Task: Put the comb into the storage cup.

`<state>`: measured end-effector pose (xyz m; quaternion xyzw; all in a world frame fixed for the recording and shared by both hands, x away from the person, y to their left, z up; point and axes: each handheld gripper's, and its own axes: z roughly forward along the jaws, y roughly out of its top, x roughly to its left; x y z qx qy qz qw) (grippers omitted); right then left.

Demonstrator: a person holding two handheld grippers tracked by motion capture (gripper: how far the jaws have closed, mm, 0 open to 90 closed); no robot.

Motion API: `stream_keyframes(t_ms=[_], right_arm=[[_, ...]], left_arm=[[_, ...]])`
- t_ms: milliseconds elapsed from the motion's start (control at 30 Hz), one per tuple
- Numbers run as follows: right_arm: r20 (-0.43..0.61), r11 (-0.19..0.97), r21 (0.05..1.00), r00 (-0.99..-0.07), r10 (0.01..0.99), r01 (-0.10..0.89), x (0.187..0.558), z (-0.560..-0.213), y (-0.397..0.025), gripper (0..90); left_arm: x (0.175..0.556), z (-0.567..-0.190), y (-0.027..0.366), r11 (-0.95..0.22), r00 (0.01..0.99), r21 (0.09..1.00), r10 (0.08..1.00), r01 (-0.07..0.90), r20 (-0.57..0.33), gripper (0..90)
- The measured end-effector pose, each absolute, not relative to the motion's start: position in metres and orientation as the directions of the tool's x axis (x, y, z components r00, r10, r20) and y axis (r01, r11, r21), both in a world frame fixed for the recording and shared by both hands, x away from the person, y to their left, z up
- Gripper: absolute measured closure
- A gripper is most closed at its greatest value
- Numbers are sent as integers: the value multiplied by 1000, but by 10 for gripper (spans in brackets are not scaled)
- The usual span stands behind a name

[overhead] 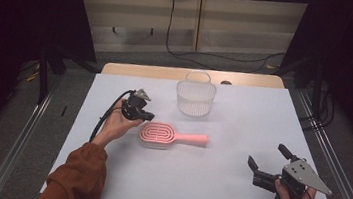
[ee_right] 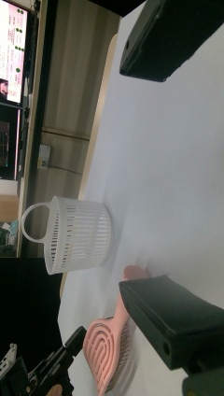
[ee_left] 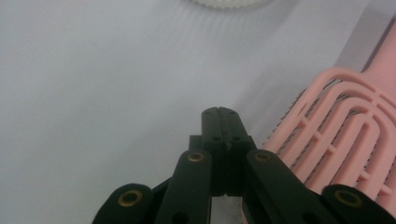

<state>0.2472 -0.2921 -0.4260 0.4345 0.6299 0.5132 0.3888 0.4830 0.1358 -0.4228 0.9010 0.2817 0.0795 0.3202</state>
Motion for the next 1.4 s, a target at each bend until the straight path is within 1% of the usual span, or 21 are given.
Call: stream_keyframes(t_ms=[233,500,567,700,867,933,1033,1400], right_arm=[[-47,99,984,-320,946,147,247,-426,-292,0],[-45,97,984,-319,947,149,247,-426,-292,0],[-45,98,984,-320,947,150,247,-426,-292,0],[-46,98,984,-319,947,150,247,-426,-292,0],[-45,97,984,-319,947,149,248,-426,-292,0],[-46,98,984,-316,948,151,247,-426,-292,0],[-46,98,984,-317,947,149,248,-426,-292,0],[-46,98,984,-318,947,150,247,-426,-292,0]], left_arm=[[480,-432,140,-653,834,597,550,466,-49,900],[473,-432,145,-642,830,601,554,476,-65,900],[471,-431,145,-664,835,581,549,471,-50,900],[468,-431,148,-667,838,582,543,465,-47,900],[464,-432,152,-646,830,595,553,479,-68,900],[462,-432,153,-655,831,584,552,480,-63,900],[457,-433,153,-639,829,596,553,487,-85,900],[447,-433,151,-662,841,581,535,474,-77,900]])
